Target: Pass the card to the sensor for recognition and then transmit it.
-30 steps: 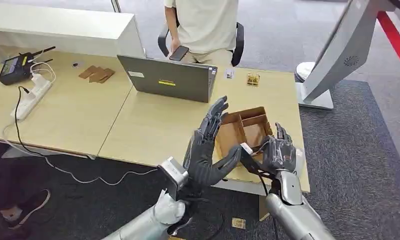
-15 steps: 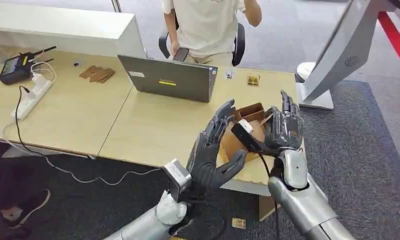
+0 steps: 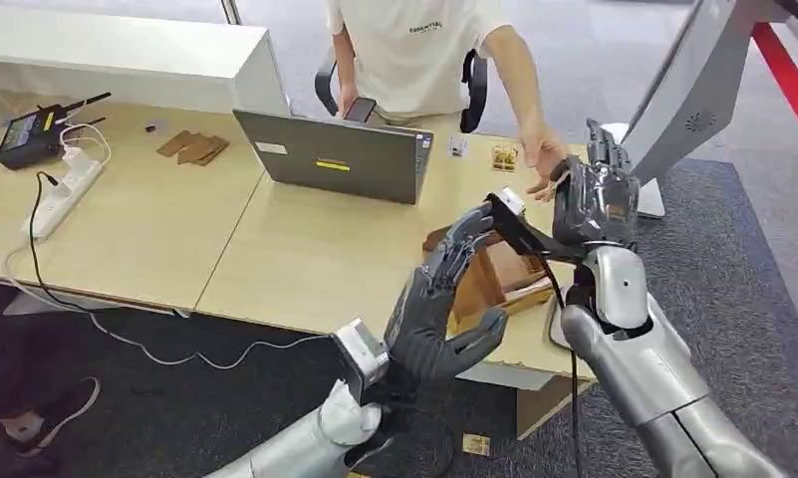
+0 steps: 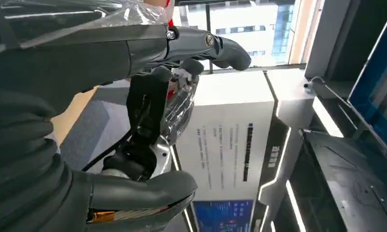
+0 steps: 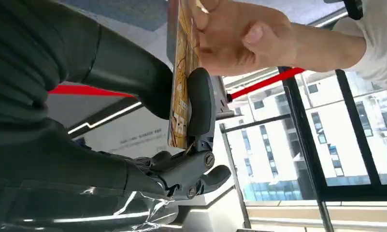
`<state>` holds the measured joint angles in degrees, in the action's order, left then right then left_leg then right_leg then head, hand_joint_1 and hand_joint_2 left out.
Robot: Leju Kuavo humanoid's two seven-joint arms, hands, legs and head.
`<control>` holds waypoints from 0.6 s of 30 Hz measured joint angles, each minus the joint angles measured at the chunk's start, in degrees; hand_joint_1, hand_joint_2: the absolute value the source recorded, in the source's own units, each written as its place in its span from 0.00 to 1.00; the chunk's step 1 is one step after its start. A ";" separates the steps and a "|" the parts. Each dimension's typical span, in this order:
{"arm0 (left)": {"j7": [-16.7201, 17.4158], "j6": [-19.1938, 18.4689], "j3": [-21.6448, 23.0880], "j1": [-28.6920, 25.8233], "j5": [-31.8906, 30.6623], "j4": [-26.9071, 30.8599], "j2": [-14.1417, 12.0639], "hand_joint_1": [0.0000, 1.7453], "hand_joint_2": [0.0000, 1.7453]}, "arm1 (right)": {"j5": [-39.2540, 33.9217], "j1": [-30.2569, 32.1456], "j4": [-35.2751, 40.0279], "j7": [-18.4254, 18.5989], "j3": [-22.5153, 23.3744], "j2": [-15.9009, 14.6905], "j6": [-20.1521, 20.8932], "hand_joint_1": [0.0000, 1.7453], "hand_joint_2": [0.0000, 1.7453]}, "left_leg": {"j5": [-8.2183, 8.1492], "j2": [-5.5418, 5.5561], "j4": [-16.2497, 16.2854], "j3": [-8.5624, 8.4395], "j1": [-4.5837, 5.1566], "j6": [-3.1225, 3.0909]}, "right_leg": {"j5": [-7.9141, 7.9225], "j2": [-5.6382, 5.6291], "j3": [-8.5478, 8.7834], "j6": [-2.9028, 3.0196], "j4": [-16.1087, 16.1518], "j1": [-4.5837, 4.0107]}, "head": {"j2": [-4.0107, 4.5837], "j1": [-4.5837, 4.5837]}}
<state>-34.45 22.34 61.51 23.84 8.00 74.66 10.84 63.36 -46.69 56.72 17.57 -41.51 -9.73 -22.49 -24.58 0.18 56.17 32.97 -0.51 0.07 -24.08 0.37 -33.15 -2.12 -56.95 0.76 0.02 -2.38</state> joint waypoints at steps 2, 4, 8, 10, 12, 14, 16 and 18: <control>-0.22 -0.44 0.02 0.20 0.06 -0.35 0.22 0.00 1.00 | 0.39 -1.10 -1.80 -0.13 -0.30 0.15 0.61 1.00 1.00 | 0.00 0.03 0.00 0.01 0.00 0.00 | 0.00 0.01 0.00 0.00 0.00 0.00 | 0.00 -0.02; -0.22 -0.50 0.04 0.27 0.24 -0.66 0.48 0.00 1.00 | 0.44 -1.91 -2.86 -0.13 -0.52 0.35 0.76 1.00 1.00 | 0.00 0.02 0.00 0.01 0.00 0.00 | 0.00 0.01 0.00 0.00 0.00 0.00 | 0.00 -0.02; -0.22 -0.50 0.07 0.36 0.24 -1.03 0.63 0.00 1.00 | 0.46 -2.58 -4.74 -0.11 -0.72 0.52 0.94 1.00 1.00 | 0.00 0.07 0.00 0.04 0.00 0.00 | -0.01 0.03 -0.01 -0.01 0.00 0.00 | 0.00 0.00; -0.22 -0.50 0.09 0.36 0.24 -1.18 0.66 0.00 1.00 | 0.46 -2.64 -5.48 -0.13 -0.92 0.61 0.94 1.00 1.00 | 0.00 0.06 0.00 0.05 0.00 0.00 | -0.01 0.02 -0.02 -0.01 0.00 0.00 | 0.00 -0.02; -0.22 -0.50 0.09 0.37 0.24 -1.22 0.79 0.00 1.00 | 0.46 -2.65 -6.10 -0.13 -1.01 0.63 0.94 1.00 1.00 | -0.01 0.06 0.00 0.06 0.00 0.00 | -0.01 0.02 -0.03 -0.01 0.00 0.00 | 0.00 -0.04; -0.22 -0.50 0.09 0.39 0.24 -1.33 0.90 0.00 1.00 | 0.46 -2.71 -6.69 -0.11 -1.07 0.66 0.94 1.00 1.00 | -0.01 0.09 0.00 0.11 0.00 -0.01 | -0.03 0.04 -0.06 -0.02 0.00 0.00 | 0.00 -0.02; -0.24 -0.61 0.11 0.48 0.24 -1.57 0.92 0.00 1.00 | 0.52 -3.02 -7.34 -0.11 -1.22 0.85 1.27 1.00 1.00 | -0.02 0.09 0.00 0.20 0.00 -0.01 | -0.03 0.04 -0.16 -0.01 0.00 0.00 | 0.00 -0.02; -0.35 -1.09 0.13 0.57 0.39 -1.79 0.92 0.00 1.00 | 0.68 -3.62 -8.24 -0.02 -1.38 1.05 2.21 1.00 1.00 | -0.02 0.09 0.00 0.26 0.00 -0.01 | -0.03 0.04 -0.23 -0.01 0.00 0.00 | 0.00 -0.02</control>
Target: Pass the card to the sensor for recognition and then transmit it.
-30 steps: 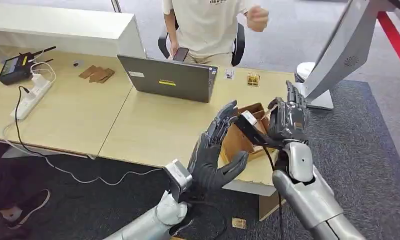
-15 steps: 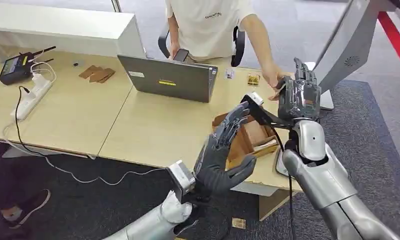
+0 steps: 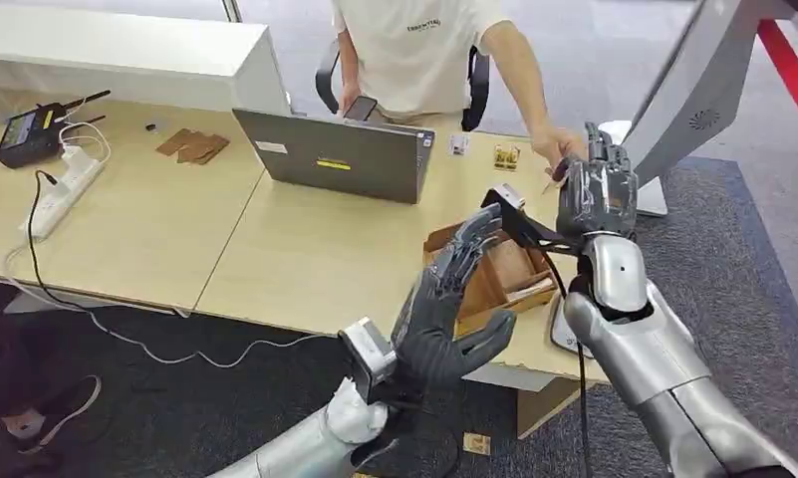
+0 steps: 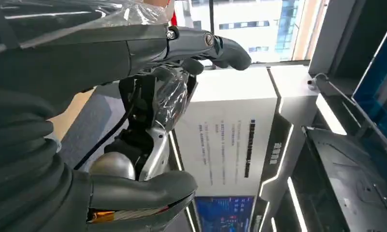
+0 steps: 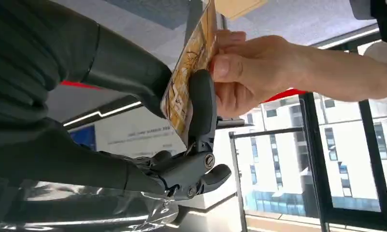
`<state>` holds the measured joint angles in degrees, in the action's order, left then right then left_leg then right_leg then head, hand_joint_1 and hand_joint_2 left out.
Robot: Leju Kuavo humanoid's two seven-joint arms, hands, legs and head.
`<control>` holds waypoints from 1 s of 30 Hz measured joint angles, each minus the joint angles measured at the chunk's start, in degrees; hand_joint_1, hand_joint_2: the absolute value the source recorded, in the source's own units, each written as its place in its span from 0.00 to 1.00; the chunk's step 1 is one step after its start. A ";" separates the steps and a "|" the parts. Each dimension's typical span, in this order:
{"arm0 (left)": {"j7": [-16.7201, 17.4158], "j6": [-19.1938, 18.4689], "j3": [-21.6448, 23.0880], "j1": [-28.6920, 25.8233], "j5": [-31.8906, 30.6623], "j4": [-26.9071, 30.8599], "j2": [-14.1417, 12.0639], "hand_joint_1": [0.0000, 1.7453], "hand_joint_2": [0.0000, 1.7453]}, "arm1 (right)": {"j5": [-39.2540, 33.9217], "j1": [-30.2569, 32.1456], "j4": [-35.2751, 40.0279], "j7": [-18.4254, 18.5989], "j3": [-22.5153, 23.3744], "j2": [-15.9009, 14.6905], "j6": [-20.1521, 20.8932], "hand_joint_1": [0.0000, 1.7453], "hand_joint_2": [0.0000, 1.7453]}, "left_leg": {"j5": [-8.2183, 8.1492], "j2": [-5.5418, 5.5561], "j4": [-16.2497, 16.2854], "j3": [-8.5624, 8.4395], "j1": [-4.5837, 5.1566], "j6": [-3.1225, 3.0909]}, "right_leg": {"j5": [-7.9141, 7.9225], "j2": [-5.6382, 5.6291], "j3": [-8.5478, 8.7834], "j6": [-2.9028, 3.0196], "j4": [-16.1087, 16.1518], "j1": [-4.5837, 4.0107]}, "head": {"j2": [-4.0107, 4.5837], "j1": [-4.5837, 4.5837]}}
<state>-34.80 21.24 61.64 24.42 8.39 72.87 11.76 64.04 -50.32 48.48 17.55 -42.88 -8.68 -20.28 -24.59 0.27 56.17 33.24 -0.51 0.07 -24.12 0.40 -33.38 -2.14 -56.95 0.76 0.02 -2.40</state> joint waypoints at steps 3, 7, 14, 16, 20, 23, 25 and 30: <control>-0.17 -0.20 0.04 0.24 0.20 -0.02 0.00 0.00 1.00 | 1.12 -1.43 -2.25 0.39 -0.28 0.70 0.96 1.00 1.00 | 0.00 0.00 0.00 0.03 0.00 0.00 | -0.02 0.00 -0.02 0.00 0.00 0.00 | 0.00 -0.02; -0.15 0.13 0.07 0.53 0.81 0.00 0.00 0.00 1.00 | 1.66 -3.02 -5.82 1.47 -0.79 1.95 1.29 1.00 1.00 | -0.01 0.00 0.00 0.03 0.00 -0.01 | -0.04 0.00 -0.02 -0.02 0.00 0.00 | 0.00 0.00; 0.37 0.55 0.07 0.53 0.52 0.02 -0.04 0.00 1.00 | -0.50 -4.11 -11.30 2.19 -1.68 3.32 -1.73 0.00 1.00 | -0.01 -0.02 0.00 0.02 0.00 -0.01 | -0.03 0.00 0.00 -0.02 0.00 0.00 | 0.00 0.00; 0.66 0.55 0.07 0.39 0.00 0.04 -0.04 0.00 1.00 | -1.45 -4.36 -12.13 2.05 -1.84 3.65 -2.71 0.00 1.00 | 0.00 -0.02 0.00 0.00 0.00 -0.01 | -0.01 0.00 0.01 -0.01 0.00 0.00 | 0.00 0.00; 0.70 0.68 0.04 0.00 -0.79 0.18 -0.18 0.00 1.00 | -4.16 -4.61 -13.03 1.05 -2.03 4.11 -5.08 0.00 1.00 | 0.01 -0.03 0.00 -0.02 0.00 -0.01 | 0.01 0.00 0.03 0.00 0.00 0.00 | 0.00 0.00; 0.81 1.23 0.02 -0.26 -1.29 0.26 -0.42 0.00 1.00 | -8.95 -4.58 -13.20 -0.97 -1.92 4.31 -7.70 0.00 1.00 | 0.01 -0.03 0.00 -0.04 0.00 -0.01 | 0.01 -0.01 0.02 0.01 -0.01 -0.01 | 0.00 0.00; 0.85 1.79 -0.07 -0.44 -1.55 0.41 -0.66 0.00 1.00 | -12.93 -4.35 -13.09 -2.47 -1.51 4.35 -9.20 0.00 1.00 | 0.01 -0.03 0.00 -0.04 -0.01 0.00 | 0.01 -0.01 0.02 0.01 -0.01 -0.01 | 0.00 0.00; 1.73 3.67 -0.26 -0.77 -2.27 1.33 -1.55 0.00 1.00 | -24.25 -1.83 -10.89 -5.79 0.04 4.07 -11.54 0.00 1.00 | 0.00 -0.04 0.00 -0.05 -0.01 0.00 | 0.01 -0.01 0.02 0.01 0.00 -0.01 | 0.00 0.00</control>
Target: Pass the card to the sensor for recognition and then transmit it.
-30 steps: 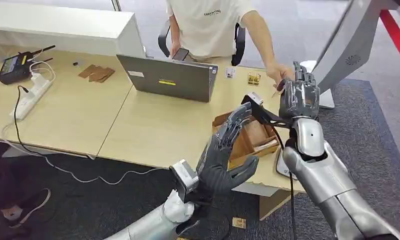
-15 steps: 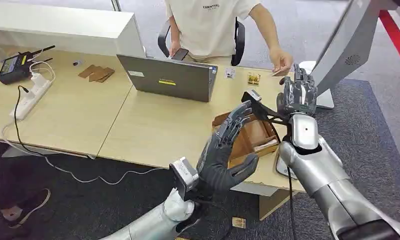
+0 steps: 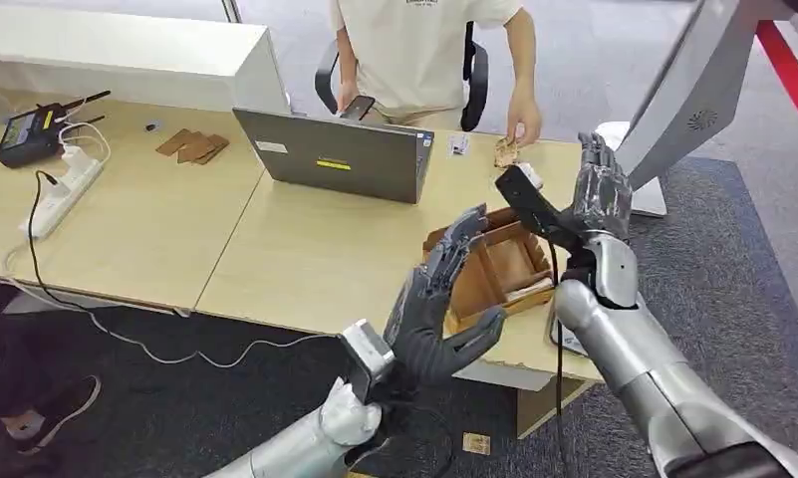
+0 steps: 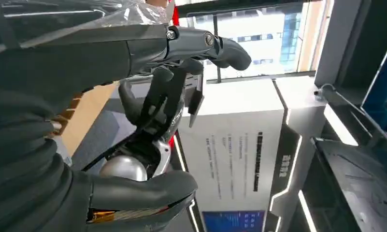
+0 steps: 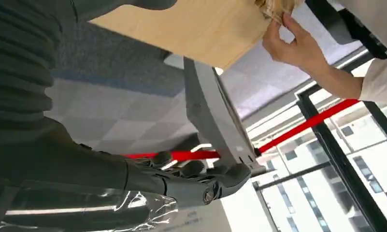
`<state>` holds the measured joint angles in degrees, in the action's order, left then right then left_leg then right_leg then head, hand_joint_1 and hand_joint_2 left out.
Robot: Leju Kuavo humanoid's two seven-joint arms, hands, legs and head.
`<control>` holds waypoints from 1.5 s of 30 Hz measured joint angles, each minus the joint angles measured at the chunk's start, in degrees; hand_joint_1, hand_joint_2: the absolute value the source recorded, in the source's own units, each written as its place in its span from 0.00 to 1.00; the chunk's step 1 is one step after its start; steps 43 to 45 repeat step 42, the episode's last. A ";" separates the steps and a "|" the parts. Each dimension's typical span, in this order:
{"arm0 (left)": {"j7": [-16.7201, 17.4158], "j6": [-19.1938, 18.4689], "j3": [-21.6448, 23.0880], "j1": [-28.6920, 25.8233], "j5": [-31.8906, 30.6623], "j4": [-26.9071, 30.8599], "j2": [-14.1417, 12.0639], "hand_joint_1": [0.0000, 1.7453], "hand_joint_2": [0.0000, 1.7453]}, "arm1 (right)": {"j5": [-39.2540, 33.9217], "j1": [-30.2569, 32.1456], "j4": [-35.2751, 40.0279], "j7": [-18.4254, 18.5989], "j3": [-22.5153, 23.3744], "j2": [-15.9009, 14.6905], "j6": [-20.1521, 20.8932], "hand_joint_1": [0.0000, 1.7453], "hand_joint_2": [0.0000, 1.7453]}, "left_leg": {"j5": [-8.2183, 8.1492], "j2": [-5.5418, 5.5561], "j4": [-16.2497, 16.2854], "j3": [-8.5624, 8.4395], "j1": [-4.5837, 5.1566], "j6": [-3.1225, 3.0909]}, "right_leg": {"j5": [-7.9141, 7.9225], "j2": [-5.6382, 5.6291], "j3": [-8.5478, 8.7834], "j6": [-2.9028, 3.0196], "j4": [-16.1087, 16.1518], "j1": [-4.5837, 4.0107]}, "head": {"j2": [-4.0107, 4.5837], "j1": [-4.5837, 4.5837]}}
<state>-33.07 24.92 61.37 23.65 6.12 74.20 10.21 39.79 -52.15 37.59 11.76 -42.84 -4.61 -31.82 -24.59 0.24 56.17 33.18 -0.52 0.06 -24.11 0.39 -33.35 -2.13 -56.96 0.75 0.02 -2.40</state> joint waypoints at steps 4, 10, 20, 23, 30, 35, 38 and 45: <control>1.03 2.30 0.00 -0.20 -0.70 0.83 -0.55 0.00 1.00 | -7.40 3.65 3.94 -2.54 0.68 -1.03 -1.62 0.00 1.00 | 0.00 0.01 0.00 -0.01 0.00 0.00 | 0.00 -0.01 0.01 0.00 0.00 0.00 | 0.00 0.00; 2.47 7.28 -0.44 -1.03 -2.27 2.80 -1.75 0.00 1.00 | -31.46 12.06 15.77 -9.71 2.41 -3.87 -5.45 0.00 1.00 | 0.00 0.01 0.00 -0.03 -0.01 0.00 | -0.01 0.00 0.05 0.00 0.00 -0.01 | 0.00 0.02; 3.96 12.00 -3.71 -3.33 -5.00 8.07 -5.35 0.00 1.00 | -58.36 25.20 33.94 -21.40 3.80 -7.08 -4.55 0.00 1.00 | -0.01 0.02 -0.01 -0.04 -0.03 0.00 | -0.02 -0.02 0.05 0.02 0.00 -0.03 | 0.00 0.00; 4.24 12.72 -4.50 -3.58 -5.73 9.49 -6.30 0.00 1.00 | -59.61 27.47 36.46 -23.41 3.80 -7.06 -3.87 0.00 1.00 | -0.01 0.01 -0.02 -0.04 -0.03 0.00 | -0.02 -0.02 0.05 0.02 0.00 -0.03 | 0.00 0.00; 3.96 12.72 -5.31 -3.65 -5.42 11.41 -7.63 0.00 1.00 | -59.26 31.47 41.47 -24.18 3.94 -7.54 -4.18 0.00 1.00 | -0.01 -0.01 -0.01 -0.06 -0.02 0.00 | -0.02 -0.01 0.06 0.02 0.00 0.01 | 0.00 0.00; 3.76 12.88 -5.31 -3.65 -5.01 12.02 -7.98 0.00 1.00 | -58.26 34.21 45.01 -23.85 4.42 -8.48 -5.03 0.00 1.00 | -0.01 -0.01 -0.01 -0.05 0.00 0.00 | -0.02 -0.02 0.05 0.02 0.00 0.01 | 0.00 0.00; 3.72 12.92 -5.31 -3.65 -4.92 12.24 -8.04 0.00 1.00 | -58.08 34.84 46.36 -23.78 4.57 -8.94 -5.16 0.00 1.00 | -0.01 -0.02 -0.01 -0.06 0.00 0.00 | -0.02 -0.02 0.05 0.02 0.01 0.01 | 0.00 0.00; 3.56 13.49 -5.31 -3.68 -4.63 12.35 -8.20 0.00 1.00 | -56.36 36.19 49.18 -24.00 5.01 -9.40 -6.71 0.00 1.00 | -0.01 -0.02 -0.01 -0.08 -0.01 0.00 | -0.02 -0.02 0.06 0.02 0.00 0.00 | 0.00 0.00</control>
